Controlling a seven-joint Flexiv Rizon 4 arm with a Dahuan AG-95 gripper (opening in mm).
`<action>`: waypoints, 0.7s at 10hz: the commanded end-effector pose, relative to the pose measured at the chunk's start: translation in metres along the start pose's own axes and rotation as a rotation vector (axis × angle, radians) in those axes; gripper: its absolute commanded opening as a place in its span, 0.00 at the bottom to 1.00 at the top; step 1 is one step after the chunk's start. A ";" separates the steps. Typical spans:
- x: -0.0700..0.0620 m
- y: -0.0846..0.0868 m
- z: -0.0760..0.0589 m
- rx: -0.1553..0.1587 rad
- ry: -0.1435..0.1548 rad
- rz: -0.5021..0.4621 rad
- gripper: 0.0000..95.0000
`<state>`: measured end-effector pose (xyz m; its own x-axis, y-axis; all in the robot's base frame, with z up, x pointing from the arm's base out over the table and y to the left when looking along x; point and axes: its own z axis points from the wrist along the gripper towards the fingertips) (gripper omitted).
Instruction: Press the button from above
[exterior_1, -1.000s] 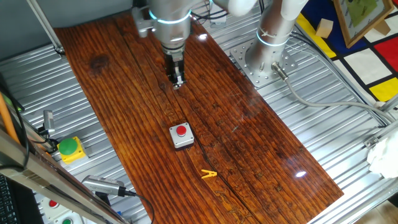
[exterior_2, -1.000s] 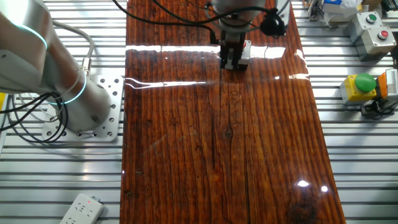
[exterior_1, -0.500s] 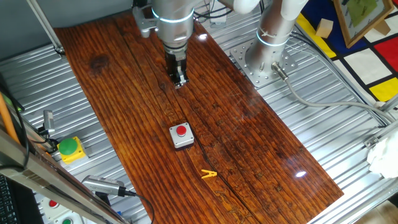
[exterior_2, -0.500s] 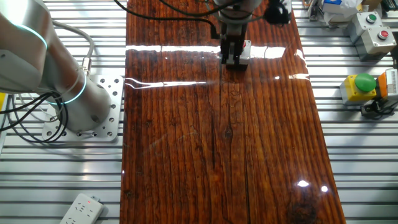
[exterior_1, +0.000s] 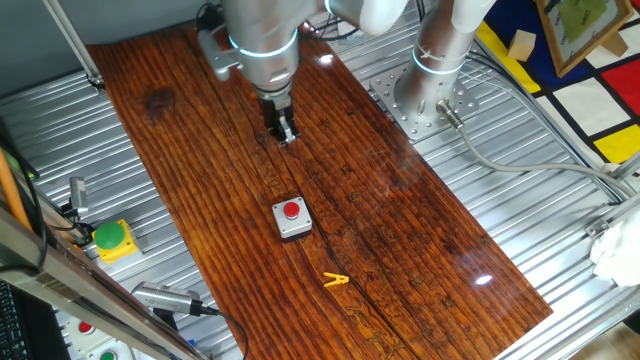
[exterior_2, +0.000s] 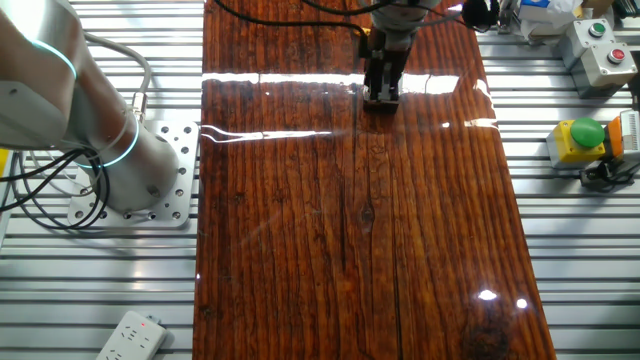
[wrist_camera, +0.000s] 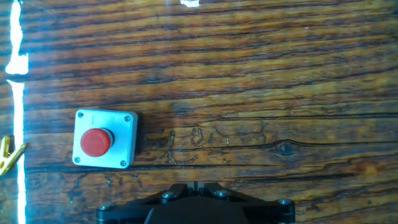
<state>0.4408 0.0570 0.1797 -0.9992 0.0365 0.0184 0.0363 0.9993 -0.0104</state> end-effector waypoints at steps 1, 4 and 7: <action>-0.003 0.002 0.001 -0.005 0.008 0.013 0.00; -0.007 0.003 0.000 -0.006 0.006 0.026 0.00; -0.014 0.006 0.000 -0.006 0.002 0.039 0.00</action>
<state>0.4553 0.0621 0.1803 -0.9969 0.0767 0.0194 0.0766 0.9970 -0.0050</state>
